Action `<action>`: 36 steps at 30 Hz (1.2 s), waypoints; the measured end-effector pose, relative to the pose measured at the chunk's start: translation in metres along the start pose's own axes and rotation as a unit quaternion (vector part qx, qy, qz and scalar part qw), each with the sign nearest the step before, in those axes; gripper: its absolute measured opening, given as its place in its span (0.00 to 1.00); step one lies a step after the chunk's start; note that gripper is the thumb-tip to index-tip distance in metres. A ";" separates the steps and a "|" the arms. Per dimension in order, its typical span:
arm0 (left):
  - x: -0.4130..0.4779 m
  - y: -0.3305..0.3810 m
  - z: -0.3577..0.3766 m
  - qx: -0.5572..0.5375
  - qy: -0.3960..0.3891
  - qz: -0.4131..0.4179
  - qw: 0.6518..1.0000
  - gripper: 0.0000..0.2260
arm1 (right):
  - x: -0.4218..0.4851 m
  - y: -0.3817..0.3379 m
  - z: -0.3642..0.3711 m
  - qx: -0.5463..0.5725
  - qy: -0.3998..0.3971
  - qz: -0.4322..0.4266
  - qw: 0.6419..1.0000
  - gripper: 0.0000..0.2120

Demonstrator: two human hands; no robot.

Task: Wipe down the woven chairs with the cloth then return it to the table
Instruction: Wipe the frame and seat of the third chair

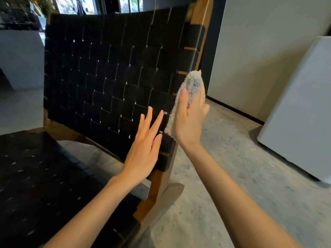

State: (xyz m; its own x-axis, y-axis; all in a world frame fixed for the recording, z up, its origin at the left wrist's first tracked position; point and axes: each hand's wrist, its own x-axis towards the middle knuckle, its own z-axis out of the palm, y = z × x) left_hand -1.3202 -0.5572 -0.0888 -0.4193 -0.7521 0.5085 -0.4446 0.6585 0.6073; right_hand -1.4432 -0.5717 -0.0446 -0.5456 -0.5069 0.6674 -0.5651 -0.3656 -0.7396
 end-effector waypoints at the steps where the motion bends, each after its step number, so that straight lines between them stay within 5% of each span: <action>1: -0.014 -0.008 0.004 0.023 0.003 -0.003 1.000 0.27 | -0.015 0.006 0.001 -0.012 -0.002 -0.002 1.000 0.24; 8: -0.089 -0.053 0.004 0.059 -0.133 -0.049 0.988 0.32 | -0.110 0.041 0.005 -0.031 -0.019 0.044 0.998 0.23; 19: -0.104 -0.069 0.008 0.053 -0.130 -0.051 0.989 0.37 | -0.238 0.071 -0.011 -0.019 -0.166 0.221 0.961 0.27; 23: -0.104 -0.075 0.003 0.042 -0.105 -0.014 0.994 0.36 | -0.224 0.041 -0.025 -0.093 -0.176 0.040 0.979 0.28; 27: -0.103 -0.078 0.001 0.077 -0.013 -0.017 0.997 0.30 | -0.176 0.027 -0.036 -0.247 -0.177 -0.166 0.938 0.33; 33: -0.104 -0.085 -0.003 0.124 -0.060 -0.035 0.990 0.30 | -0.174 0.039 -0.049 -0.335 -0.220 -0.226 0.888 0.28; 36: -0.104 -0.087 -0.007 0.106 -0.073 -0.045 0.991 0.30 | -0.191 0.042 -0.049 -0.376 -0.289 -0.282 0.834 0.28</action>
State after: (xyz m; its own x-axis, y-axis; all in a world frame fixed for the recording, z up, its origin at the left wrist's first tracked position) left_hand -1.2320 -0.5366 -0.1904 -0.4736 -0.8060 0.3552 -0.6347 0.5919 0.4969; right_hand -1.3932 -0.4520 -0.1987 0.2055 -0.7911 0.5761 -0.9778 -0.1907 0.0871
